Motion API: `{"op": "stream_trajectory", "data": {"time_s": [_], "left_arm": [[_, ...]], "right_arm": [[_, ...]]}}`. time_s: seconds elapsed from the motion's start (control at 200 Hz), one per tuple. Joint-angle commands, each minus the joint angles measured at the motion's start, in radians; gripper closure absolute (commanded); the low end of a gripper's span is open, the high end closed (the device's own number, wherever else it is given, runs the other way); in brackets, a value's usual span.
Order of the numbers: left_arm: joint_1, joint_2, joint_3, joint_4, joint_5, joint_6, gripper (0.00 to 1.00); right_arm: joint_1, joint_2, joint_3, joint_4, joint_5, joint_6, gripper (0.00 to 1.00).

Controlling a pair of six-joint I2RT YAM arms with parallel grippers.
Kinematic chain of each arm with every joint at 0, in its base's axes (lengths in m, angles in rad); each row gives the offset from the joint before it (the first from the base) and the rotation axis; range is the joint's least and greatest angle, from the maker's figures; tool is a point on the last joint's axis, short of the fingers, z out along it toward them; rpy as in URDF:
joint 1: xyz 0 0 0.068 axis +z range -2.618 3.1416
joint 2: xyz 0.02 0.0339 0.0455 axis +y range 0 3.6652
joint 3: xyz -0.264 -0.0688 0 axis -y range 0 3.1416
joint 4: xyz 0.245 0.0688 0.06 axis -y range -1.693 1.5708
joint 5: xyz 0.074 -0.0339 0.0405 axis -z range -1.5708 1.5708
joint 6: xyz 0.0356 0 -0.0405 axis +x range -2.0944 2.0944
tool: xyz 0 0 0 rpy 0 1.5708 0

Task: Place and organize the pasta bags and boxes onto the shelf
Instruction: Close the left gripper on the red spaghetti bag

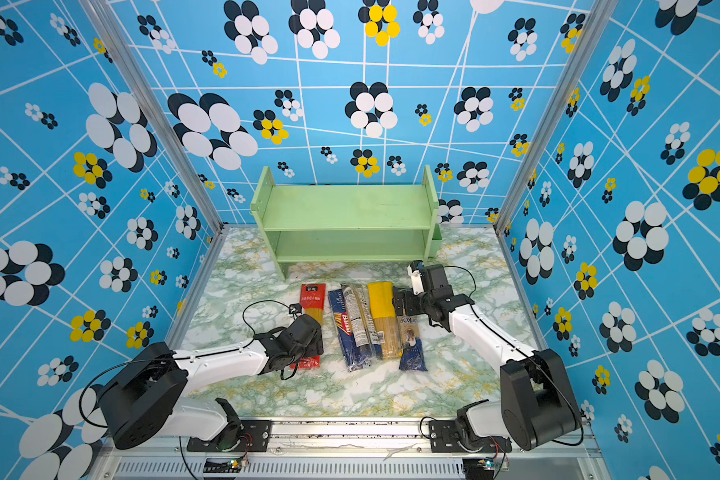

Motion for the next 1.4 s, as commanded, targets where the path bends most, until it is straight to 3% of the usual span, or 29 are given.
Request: {"op": "stream_trajectory", "data": {"time_s": [0.0,0.295,0.65,0.965,1.22,1.245,1.4], "left_arm": [[-0.015,0.022,-0.055,-0.060,0.072,-0.043,0.18],[-0.042,0.013,-0.104,-0.067,0.069,-0.101,0.26],[-0.048,-0.018,-0.137,-0.073,0.048,-0.135,0.28],[-0.048,-0.013,-0.144,-0.041,0.053,-0.138,0.48],[-0.048,-0.010,-0.153,-0.022,0.057,-0.142,0.56],[-0.048,-0.009,-0.151,-0.020,0.059,-0.140,0.61],[-0.048,0.001,-0.151,0.000,0.074,-0.123,0.66]], "right_arm": [[0.010,0.014,0.025,0.010,-0.017,0.013,0.01],[0.016,0.018,0.024,0.012,-0.016,0.017,0.01],[0.028,0.040,0.041,0.012,-0.017,0.020,0.01],[0.033,0.045,0.043,0.010,-0.011,0.016,0.01],[0.035,0.049,0.045,0.010,-0.008,0.016,0.01],[0.035,0.049,0.044,0.011,-0.008,0.016,0.01],[0.036,0.050,0.045,0.010,-0.008,0.017,0.01]]}}
